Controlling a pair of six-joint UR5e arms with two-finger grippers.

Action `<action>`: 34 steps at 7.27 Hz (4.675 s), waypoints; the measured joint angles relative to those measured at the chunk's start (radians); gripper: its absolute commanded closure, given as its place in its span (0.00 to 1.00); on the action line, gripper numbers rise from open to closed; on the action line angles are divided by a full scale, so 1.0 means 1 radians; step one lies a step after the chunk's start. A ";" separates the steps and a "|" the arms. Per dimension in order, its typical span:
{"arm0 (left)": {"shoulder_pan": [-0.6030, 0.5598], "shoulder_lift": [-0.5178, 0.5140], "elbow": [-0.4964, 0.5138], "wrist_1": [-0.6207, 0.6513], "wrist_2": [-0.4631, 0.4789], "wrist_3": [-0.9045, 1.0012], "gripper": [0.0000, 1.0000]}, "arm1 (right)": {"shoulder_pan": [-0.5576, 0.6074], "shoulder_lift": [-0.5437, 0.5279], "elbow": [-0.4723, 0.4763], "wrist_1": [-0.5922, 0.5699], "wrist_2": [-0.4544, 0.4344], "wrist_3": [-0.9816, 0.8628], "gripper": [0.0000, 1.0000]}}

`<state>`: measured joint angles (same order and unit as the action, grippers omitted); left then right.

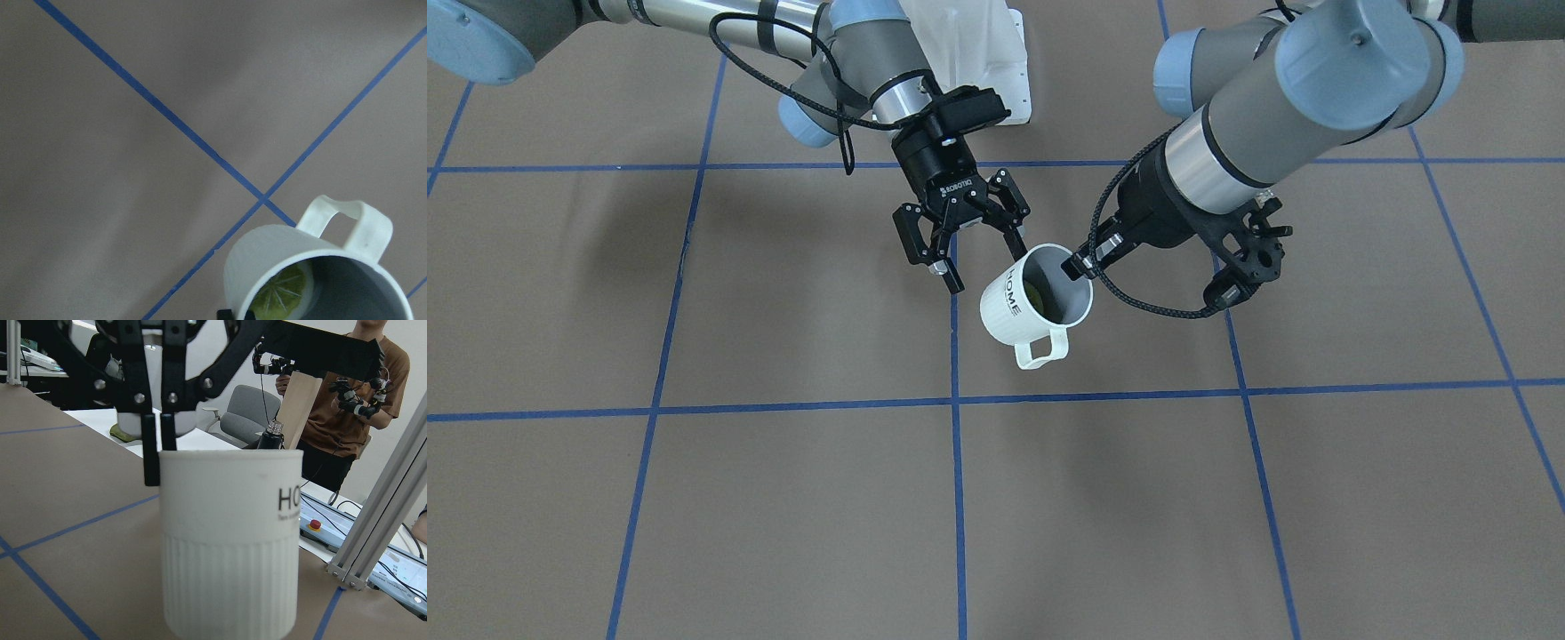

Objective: Left arm hands cup to right arm to dump lemon

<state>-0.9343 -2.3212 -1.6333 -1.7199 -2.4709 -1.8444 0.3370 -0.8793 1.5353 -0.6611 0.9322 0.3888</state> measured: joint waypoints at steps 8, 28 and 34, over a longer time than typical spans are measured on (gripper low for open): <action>0.063 -0.012 -0.015 -0.013 0.005 -0.013 1.00 | -0.001 -0.001 -0.001 0.000 -0.014 -0.009 0.02; -0.204 0.271 -0.040 0.206 0.210 1.359 0.00 | 0.372 -0.312 0.235 -0.161 0.549 0.173 0.98; -0.388 0.457 -0.034 0.229 0.253 1.896 0.00 | 0.565 -0.892 0.414 0.225 0.653 0.209 0.99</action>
<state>-1.3228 -1.8645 -1.6673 -1.4909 -2.2178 0.0513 0.9024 -1.7718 1.9497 -0.4366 1.5851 0.5981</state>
